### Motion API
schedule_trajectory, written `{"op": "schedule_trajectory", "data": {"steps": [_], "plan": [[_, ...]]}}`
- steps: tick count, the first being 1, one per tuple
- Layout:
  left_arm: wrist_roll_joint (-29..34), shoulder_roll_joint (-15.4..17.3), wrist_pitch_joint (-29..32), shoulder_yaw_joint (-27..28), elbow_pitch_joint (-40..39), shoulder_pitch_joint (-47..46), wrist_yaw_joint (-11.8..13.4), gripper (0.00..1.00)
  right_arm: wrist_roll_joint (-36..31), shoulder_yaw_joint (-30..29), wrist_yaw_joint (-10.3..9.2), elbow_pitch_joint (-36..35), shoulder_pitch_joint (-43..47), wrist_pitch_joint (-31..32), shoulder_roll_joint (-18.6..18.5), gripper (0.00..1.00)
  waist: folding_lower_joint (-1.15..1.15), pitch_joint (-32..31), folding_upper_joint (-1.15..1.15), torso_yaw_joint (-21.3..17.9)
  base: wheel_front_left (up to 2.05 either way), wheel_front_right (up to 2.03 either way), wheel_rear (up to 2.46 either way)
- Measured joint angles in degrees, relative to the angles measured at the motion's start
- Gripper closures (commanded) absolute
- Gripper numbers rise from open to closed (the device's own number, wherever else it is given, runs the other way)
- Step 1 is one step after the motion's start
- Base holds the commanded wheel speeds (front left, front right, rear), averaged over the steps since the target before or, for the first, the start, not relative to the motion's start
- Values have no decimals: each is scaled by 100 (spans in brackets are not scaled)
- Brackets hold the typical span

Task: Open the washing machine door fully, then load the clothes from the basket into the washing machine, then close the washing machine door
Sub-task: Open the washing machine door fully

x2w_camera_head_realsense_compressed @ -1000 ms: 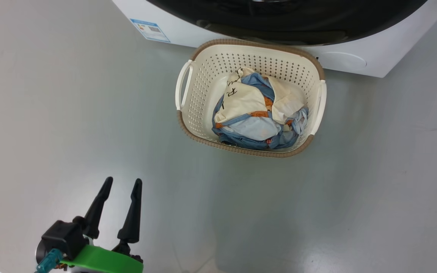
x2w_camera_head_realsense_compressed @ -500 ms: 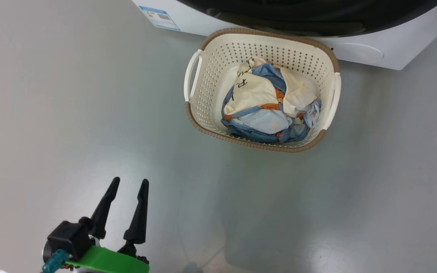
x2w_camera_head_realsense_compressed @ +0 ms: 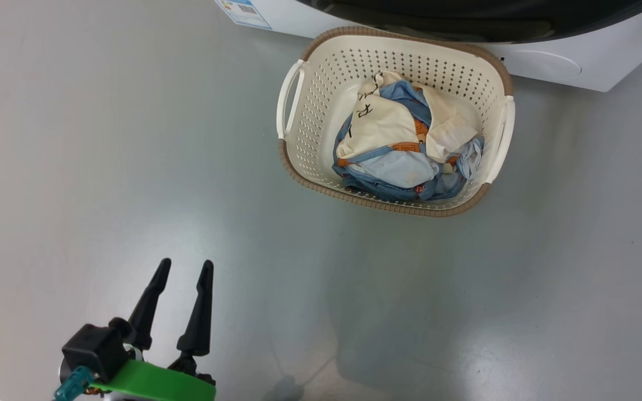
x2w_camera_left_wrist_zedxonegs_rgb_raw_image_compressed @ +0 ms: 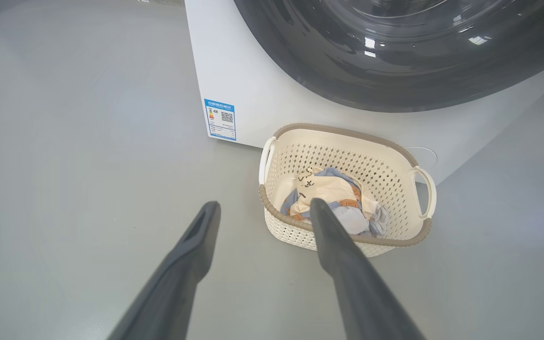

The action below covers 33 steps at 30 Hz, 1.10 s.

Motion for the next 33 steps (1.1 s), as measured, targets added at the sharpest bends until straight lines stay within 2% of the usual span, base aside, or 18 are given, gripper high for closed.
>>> {"op": "schedule_trajectory", "data": {"steps": [33], "plan": [[-42, -1, 0, 85, 1, -14, 0, 0, 2, 407, 0, -82, 29, 288, -85, 100, 0, -89, 0, -210, 0, 0, 0]]}}
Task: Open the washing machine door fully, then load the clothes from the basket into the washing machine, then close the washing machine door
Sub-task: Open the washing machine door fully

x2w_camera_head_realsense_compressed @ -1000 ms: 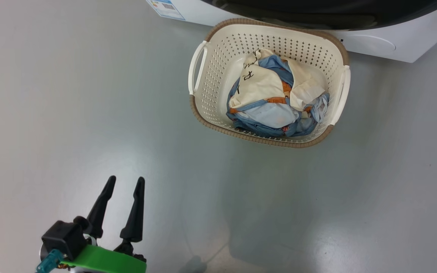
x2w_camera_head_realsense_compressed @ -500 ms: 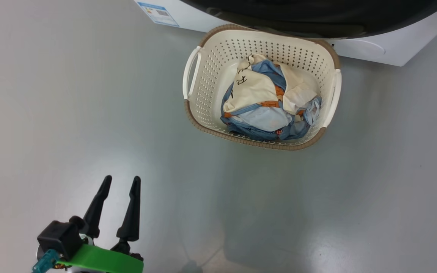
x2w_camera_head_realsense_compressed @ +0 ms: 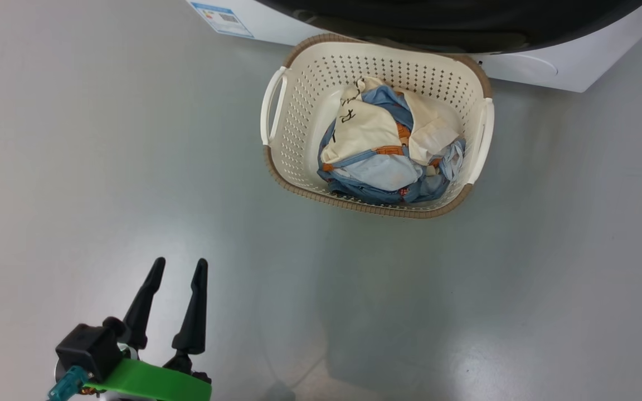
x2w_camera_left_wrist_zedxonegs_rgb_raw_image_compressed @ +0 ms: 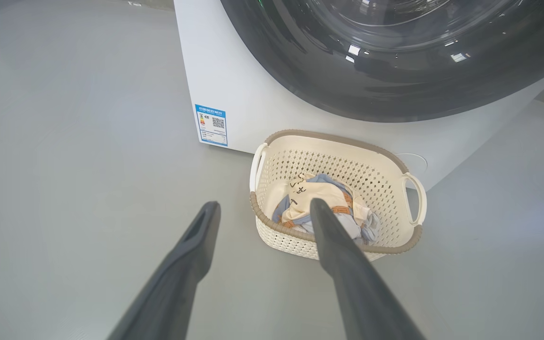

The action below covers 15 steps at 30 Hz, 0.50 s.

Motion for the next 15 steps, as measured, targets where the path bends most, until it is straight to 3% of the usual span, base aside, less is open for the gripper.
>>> {"op": "schedule_trajectory", "data": {"steps": [15], "plan": [[-40, 0, 0, 45, 0, -2, 0, 0, 0, 187, 0, 85, 1, -20, 27, 100, 0, -60, 0, 158, 0, 0, 0]]}}
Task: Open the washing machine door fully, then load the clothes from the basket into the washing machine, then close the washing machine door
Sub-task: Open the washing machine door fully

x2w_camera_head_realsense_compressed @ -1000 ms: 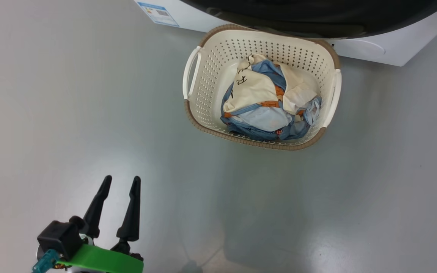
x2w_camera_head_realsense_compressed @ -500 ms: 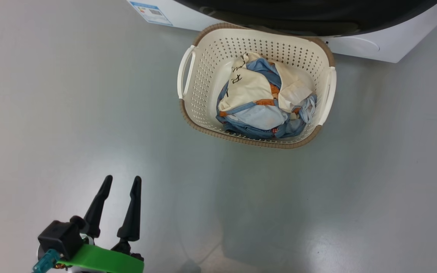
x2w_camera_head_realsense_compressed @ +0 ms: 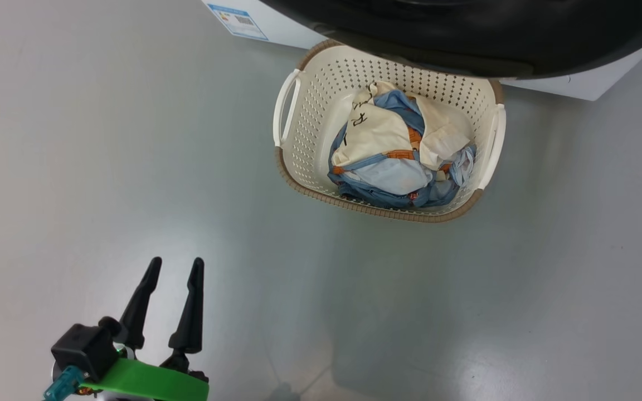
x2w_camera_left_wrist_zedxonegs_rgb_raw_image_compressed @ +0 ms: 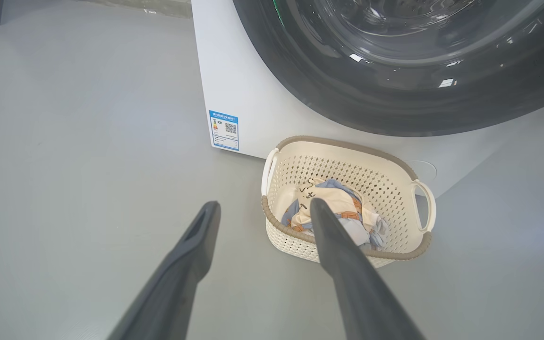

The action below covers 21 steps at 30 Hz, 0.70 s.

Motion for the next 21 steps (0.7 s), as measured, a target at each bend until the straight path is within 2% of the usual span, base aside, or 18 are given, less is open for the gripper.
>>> {"op": "schedule_trajectory", "data": {"steps": [21], "plan": [[-119, 0, 0, 58, 76, -20, 0, 0, 0, 657, 0, -109, 783, 375, 420, 100, 0, -558, 0, -272, 0, 0, 0]]}}
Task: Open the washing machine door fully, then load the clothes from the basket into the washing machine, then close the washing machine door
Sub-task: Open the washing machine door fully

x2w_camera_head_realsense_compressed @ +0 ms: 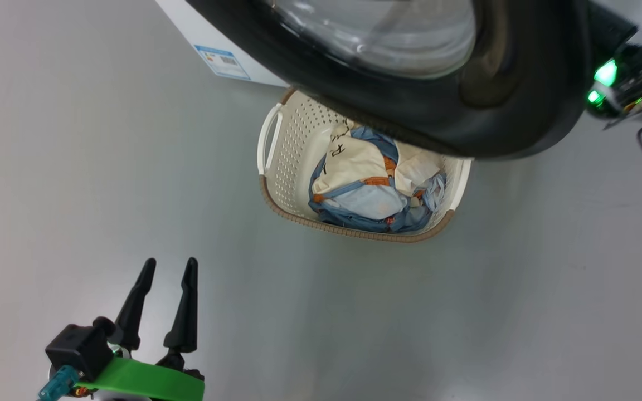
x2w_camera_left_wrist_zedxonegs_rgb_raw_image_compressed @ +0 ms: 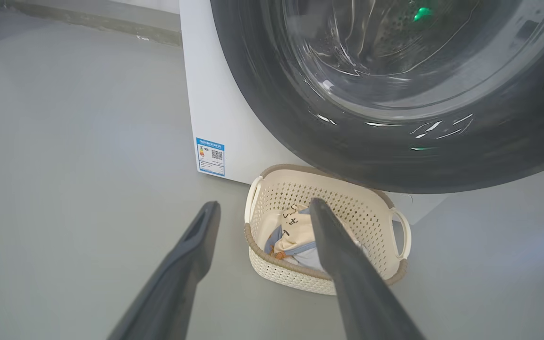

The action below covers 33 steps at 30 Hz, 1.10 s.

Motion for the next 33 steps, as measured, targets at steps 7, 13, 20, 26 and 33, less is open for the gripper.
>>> {"op": "schedule_trajectory", "data": {"steps": [7, 13, 20, 26, 33], "plan": [[-1, 1, 0, 96, 56, 5, 0, 0, 0, 324, 0, -82, 401, 116, 248, 100, 0, -329, 0, -118, 0, 0, 0], [-1, 1, 0, 148, 101, 54, 0, 0, 0, 493, 0, -88, 733, 156, 393, 100, 0, -653, 0, -204, 0, 0, 0], [-1, 3, 0, 166, 145, 161, 0, 0, 0, 697, 0, -76, 985, 156, 536, 100, 0, -927, 0, -263, 0, 0, 0], [-2, 5, 0, 172, 178, 164, 0, 0, -3, 922, 0, -82, 1200, 156, 643, 100, 0, -1106, 0, -270, 0, 0, 0], [-2, 9, 0, 159, 226, 283, 0, 0, -33, 1198, 0, -100, 1473, 91, 799, 100, 0, -1299, 0, -216, 0, 0, 0]]}}
